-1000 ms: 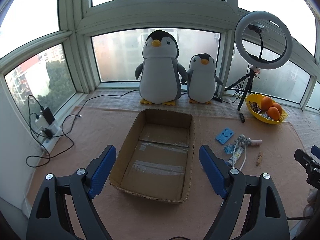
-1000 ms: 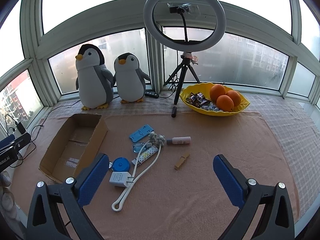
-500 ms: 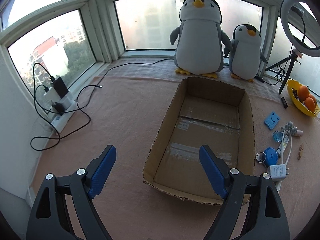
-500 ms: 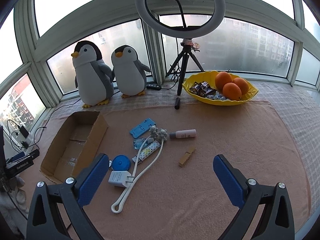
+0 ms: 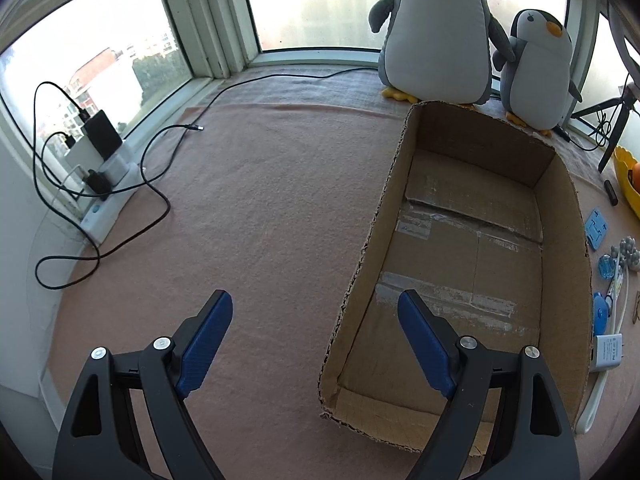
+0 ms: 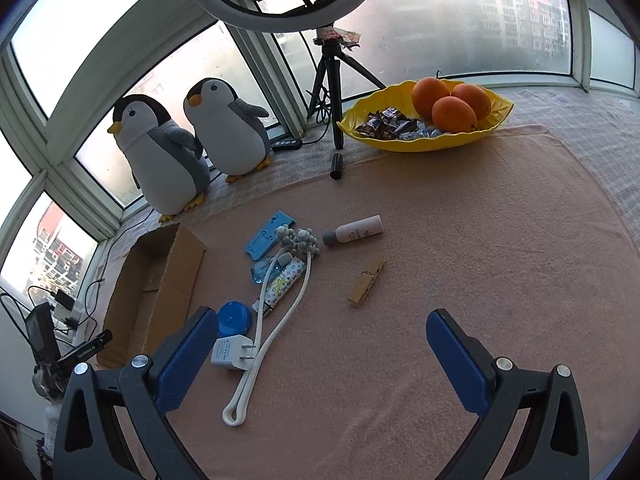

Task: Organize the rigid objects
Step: 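Move the left tool to the box wall while the right tool approaches the clothespin, then close the right gripper on the wooden clothespin, then carry the clothespin into the cardboard box and open the right gripper, then move the right gripper to the white AC adapter and grasp it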

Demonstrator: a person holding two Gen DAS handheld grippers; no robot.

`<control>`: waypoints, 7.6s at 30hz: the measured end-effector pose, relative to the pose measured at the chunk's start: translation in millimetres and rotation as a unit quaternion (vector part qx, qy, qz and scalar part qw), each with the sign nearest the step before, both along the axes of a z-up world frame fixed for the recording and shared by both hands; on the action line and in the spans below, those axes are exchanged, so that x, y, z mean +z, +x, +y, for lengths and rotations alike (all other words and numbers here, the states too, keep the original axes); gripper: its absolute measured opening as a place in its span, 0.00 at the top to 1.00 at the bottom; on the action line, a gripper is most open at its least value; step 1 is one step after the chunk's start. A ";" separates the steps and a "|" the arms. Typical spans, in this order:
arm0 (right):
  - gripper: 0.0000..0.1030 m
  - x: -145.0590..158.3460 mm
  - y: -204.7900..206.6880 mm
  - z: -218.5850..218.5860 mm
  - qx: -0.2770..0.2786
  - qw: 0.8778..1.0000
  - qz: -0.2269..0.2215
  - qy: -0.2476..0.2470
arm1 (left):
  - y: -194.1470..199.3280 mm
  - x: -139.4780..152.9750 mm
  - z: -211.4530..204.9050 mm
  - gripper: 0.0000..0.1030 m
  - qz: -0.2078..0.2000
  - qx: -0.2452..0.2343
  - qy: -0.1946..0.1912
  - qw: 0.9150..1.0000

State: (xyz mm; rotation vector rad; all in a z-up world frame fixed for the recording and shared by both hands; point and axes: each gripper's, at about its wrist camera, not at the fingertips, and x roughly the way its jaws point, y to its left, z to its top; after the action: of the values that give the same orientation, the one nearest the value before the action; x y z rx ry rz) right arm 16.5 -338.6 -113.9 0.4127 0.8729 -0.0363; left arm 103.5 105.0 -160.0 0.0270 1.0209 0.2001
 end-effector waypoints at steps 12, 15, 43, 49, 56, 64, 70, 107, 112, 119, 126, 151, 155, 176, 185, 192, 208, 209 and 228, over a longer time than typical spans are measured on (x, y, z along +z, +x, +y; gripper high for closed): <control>0.01 -5.3 9.0 13.8 0.040 0.999 -0.002 -0.001 | 11.8 -18.4 -7.5 0.28 0.023 -0.019 0.009 1.000; 0.01 -3.7 10.7 24.4 0.063 0.998 -0.006 -0.015 | 12.6 -22.3 -8.4 0.31 0.027 -0.022 0.009 0.999; 0.07 -22.6 28.8 11.4 0.053 0.997 0.023 -0.045 | 13.8 -32.5 -16.9 0.66 0.031 -0.039 -0.002 0.999; 0.37 -36.2 55.3 1.0 0.037 0.996 0.054 -0.054 | 13.5 -32.7 -16.1 0.66 0.030 -0.037 -0.005 0.999; 0.54 -64.0 89.5 -11.0 0.020 0.993 0.114 -0.039 | 12.4 -33.0 -15.2 0.66 0.027 -0.035 -0.010 0.999; 0.65 -85.8 110.3 -12.6 0.013 0.985 0.162 -0.054 | 12.3 -33.0 -15.3 0.66 0.025 -0.035 -0.011 0.999; 0.72 -95.2 116.4 -12.9 0.016 0.981 0.183 -0.063 | 12.1 -33.2 -14.3 0.66 0.024 -0.035 -0.018 0.999; 0.89 -12.5 88.6 93.6 0.149 0.985 0.079 -0.039 | 12.6 -34.0 -16.1 0.66 0.022 -0.037 -0.019 0.999; 0.89 1.1 87.8 140.3 0.200 0.978 0.059 -0.024 | 12.8 -34.0 -16.9 0.66 0.021 -0.037 -0.019 0.999; 0.89 -1.2 86.3 203.6 0.260 0.964 0.054 -0.017 | 12.8 -33.7 -16.9 0.66 0.020 -0.037 -0.020 0.999; 0.89 -12.7 89.6 250.2 0.295 0.954 0.055 -0.019 | 12.4 -33.7 -16.0 0.66 0.019 -0.037 -0.022 0.999; 0.53 -17.9 83.0 266.7 0.320 0.946 0.041 -0.007 | 12.6 -34.1 -17.1 0.66 0.018 -0.038 -0.020 0.999; 0.53 -15.7 76.3 255.4 0.330 0.943 0.029 0.007 | 12.3 -34.2 -16.6 0.66 0.018 -0.038 -0.020 0.999; 0.40 -32.0 48.3 155.0 0.429 0.896 0.025 -0.115 | 11.2 -34.8 -12.2 0.66 0.021 -0.036 -0.024 0.999; 0.40 -62.5 64.4 152.5 0.462 0.870 0.069 -0.158 | 11.6 -34.8 -11.1 0.66 0.024 -0.033 -0.028 0.999; 0.40 -77.2 74.0 153.7 0.478 0.856 0.084 -0.180 | 11.6 -35.5 -9.2 0.66 0.025 -0.030 -0.032 0.999; 0.48 -95.3 84.2 159.6 0.492 0.844 0.110 -0.184 | 11.8 -35.5 -8.0 0.66 0.026 -0.027 -0.040 0.998; 0.49 -95.8 82.7 160.4 0.493 0.843 0.111 -0.186 | 12.0 -35.5 -7.9 0.66 0.026 -0.028 -0.039 0.999; 0.69 -94.4 73.3 151.4 0.458 0.870 0.108 -0.149 | 12.4 -35.2 -7.3 0.66 0.026 -0.028 -0.037 0.999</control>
State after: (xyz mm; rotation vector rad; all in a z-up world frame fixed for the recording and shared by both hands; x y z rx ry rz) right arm 89.8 -187.1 -208.3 -0.3333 1.1933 0.6668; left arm 115.9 97.8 -195.2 -0.0065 1.0768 0.1105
